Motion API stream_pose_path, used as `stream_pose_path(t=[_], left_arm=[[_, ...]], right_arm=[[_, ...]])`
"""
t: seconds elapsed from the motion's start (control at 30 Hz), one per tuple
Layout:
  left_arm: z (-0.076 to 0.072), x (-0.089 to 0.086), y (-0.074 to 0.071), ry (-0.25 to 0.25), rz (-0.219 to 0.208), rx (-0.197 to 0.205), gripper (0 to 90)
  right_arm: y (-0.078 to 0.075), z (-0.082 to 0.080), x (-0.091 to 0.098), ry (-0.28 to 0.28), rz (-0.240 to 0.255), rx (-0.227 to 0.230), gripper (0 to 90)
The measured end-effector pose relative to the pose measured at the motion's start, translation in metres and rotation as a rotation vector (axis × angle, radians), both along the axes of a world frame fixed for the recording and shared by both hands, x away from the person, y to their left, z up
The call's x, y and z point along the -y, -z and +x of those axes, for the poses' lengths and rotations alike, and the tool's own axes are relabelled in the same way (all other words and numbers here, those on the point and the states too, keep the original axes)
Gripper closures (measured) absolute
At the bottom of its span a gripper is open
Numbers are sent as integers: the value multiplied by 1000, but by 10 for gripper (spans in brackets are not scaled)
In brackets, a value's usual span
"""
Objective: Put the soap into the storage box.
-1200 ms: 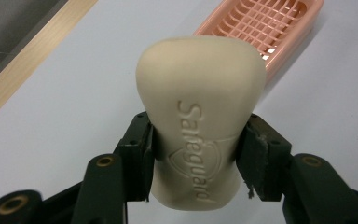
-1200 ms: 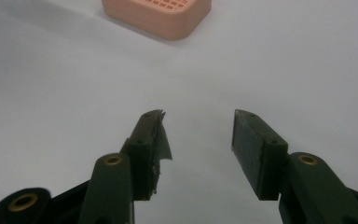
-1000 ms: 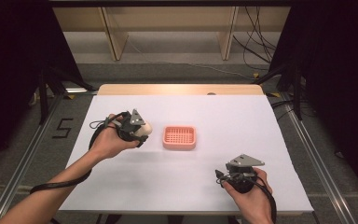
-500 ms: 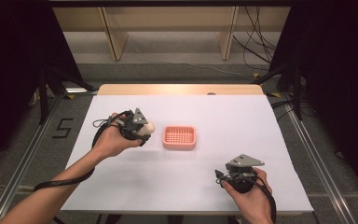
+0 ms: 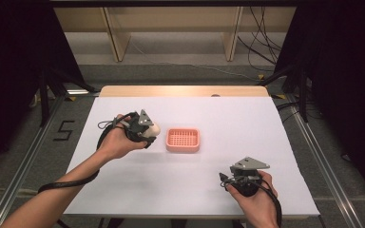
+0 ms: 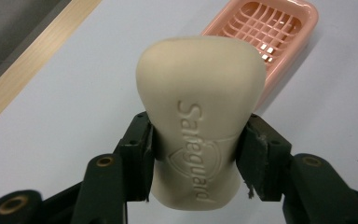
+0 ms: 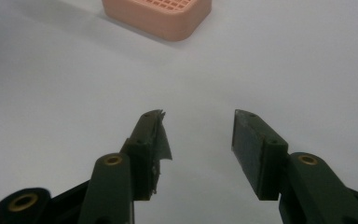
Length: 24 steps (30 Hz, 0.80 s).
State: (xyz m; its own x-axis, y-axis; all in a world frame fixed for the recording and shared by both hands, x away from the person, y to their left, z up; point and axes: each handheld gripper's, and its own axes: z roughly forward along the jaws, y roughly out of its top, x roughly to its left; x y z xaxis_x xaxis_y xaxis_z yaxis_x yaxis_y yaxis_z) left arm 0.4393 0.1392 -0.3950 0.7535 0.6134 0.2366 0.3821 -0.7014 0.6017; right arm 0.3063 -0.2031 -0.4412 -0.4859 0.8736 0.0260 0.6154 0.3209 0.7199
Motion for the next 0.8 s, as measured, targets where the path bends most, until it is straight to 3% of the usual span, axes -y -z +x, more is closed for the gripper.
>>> stream_pose_path(t=[0.1, 0.27, 0.3, 0.4, 0.57, 0.6, 0.7, 0.8], left_arm=[[1, 1, 0, 2, 12, 14, 495], [3, 2, 0, 13, 2, 11, 495], [4, 3, -1, 21, 6, -8, 495], [4, 4, 1, 18, 0, 14, 495], [5, 7, 2, 26, 4, 16, 495], [6, 8, 2, 31, 0, -5, 495], [7, 10, 3, 33, -1, 17, 495], [9, 13, 3, 35, -7, 5, 495]], right_arm=[[0, 0, 0, 0, 0, 0, 534], [0, 0, 0, 0, 2, -2, 534], [1, 1, 1, -12, -8, 12, 534], [1, 1, 0, -12, -9, 12, 534], [0, 0, 0, -1, 1, 0, 534], [0, 0, 0, -1, 1, 0, 534], [0, 0, 0, 0, 1, -1, 534], [0, 0, 0, 0, 1, -1, 534]])
